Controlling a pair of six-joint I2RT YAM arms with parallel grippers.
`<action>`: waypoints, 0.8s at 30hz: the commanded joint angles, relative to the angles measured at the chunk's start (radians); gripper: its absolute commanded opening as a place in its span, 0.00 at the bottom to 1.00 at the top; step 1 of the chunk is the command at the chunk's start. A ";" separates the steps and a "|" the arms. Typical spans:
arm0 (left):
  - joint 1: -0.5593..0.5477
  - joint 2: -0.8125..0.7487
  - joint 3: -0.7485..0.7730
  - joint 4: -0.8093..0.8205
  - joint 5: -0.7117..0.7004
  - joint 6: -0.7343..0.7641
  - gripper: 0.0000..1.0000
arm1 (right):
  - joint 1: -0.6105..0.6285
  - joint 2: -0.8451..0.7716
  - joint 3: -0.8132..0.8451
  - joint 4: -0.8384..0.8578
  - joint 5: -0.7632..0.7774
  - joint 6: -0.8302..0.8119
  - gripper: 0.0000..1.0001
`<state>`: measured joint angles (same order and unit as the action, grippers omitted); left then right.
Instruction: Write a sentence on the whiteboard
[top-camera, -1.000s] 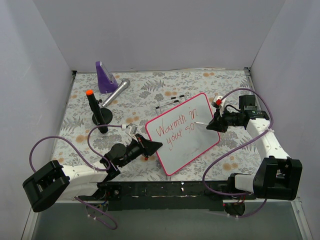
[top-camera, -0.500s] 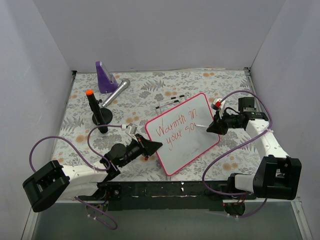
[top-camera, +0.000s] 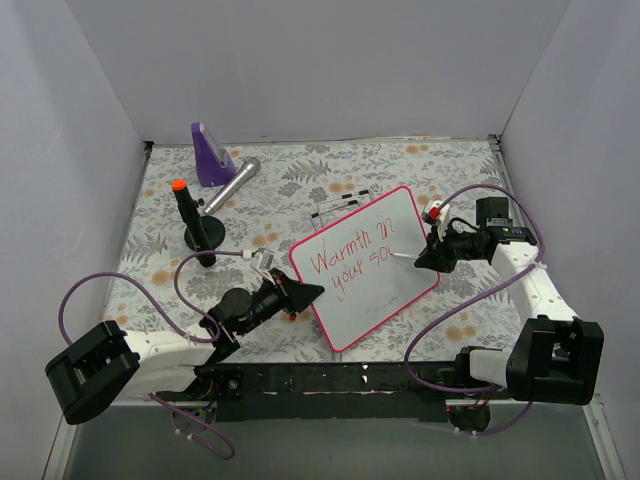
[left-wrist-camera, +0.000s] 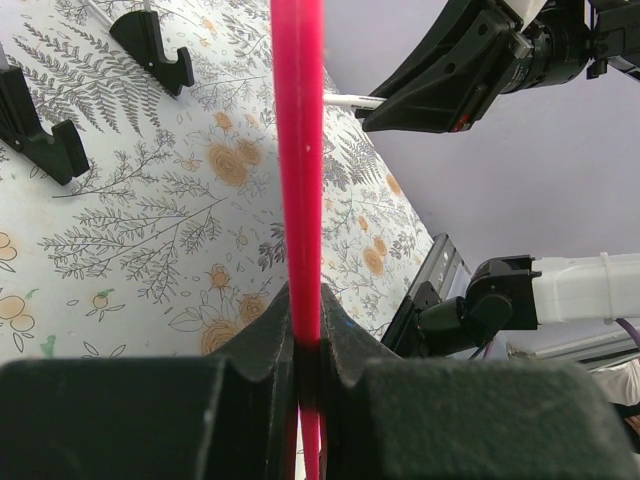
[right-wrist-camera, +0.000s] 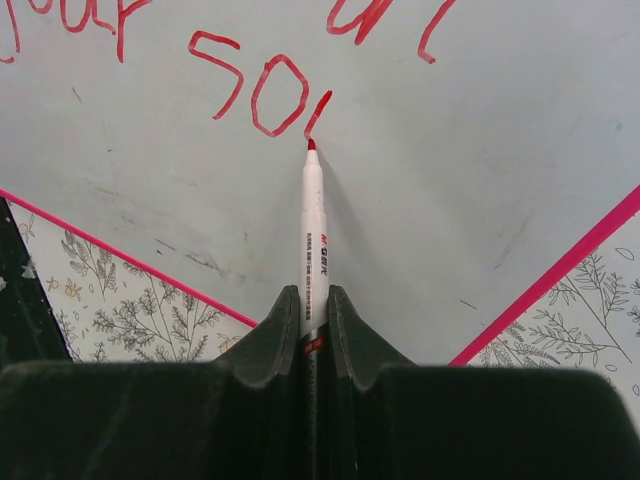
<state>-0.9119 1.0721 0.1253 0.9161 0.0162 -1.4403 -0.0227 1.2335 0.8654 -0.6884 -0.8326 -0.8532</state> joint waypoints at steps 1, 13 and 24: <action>-0.002 -0.020 0.004 0.072 0.022 0.032 0.00 | 0.003 -0.016 -0.005 0.006 0.027 -0.001 0.01; -0.001 -0.017 0.000 0.078 0.027 0.032 0.00 | 0.000 0.006 0.041 0.047 0.029 0.039 0.01; -0.001 -0.014 0.002 0.079 0.025 0.032 0.00 | 0.000 0.029 0.087 0.070 0.030 0.063 0.01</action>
<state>-0.9119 1.0718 0.1238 0.9203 0.0154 -1.4406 -0.0231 1.2503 0.8974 -0.6701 -0.8104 -0.8089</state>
